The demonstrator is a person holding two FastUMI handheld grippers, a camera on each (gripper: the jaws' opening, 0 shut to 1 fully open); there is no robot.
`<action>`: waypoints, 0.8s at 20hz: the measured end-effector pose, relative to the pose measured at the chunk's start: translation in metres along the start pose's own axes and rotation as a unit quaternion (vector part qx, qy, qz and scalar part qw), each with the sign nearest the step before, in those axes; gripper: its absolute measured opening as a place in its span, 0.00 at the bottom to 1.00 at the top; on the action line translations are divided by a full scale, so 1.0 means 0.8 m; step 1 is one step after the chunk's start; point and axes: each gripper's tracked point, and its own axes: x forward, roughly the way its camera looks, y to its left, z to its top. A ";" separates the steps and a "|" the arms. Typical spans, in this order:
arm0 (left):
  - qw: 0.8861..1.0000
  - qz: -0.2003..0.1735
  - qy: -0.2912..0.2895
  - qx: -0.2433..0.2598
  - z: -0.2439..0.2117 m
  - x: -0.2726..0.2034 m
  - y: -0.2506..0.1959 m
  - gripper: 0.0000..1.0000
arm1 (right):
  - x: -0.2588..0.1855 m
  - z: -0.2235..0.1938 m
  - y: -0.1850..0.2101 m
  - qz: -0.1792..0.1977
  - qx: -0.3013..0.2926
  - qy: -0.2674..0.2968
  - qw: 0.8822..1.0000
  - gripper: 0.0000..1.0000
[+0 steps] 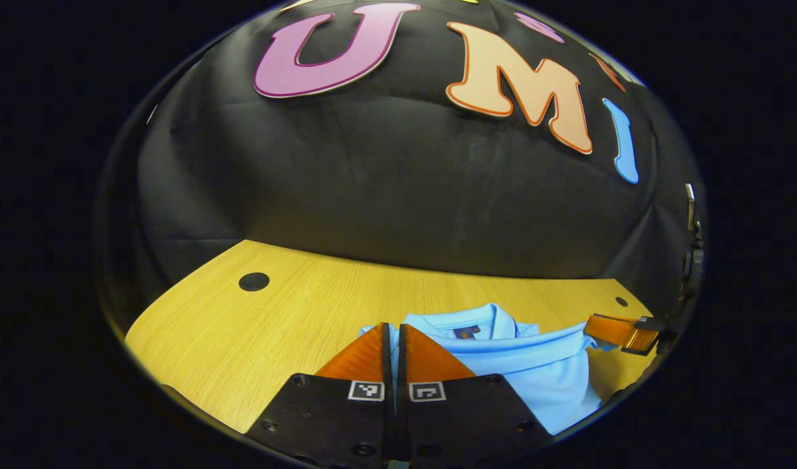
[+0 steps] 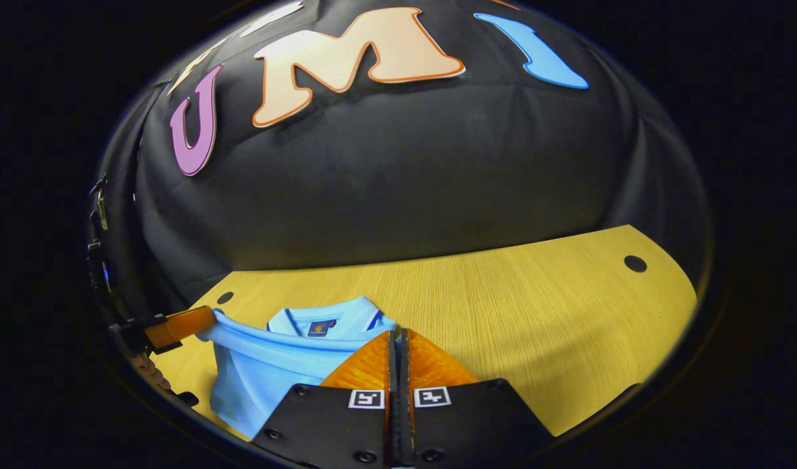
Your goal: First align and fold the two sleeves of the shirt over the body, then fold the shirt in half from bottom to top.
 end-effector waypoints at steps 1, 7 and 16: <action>1.000 0.000 -0.001 0.008 0.000 0.005 -0.001 0.00 | 0.007 0.005 0.001 0.000 0.003 -0.008 1.000 0.00; 0.998 0.035 -0.029 0.049 0.025 0.004 0.017 0.14 | 0.004 0.020 0.001 0.017 0.007 -0.024 1.000 0.22; 0.996 0.022 -0.079 0.043 0.057 -0.099 0.016 0.89 | -0.105 0.054 0.018 0.045 -0.048 -0.095 0.993 0.97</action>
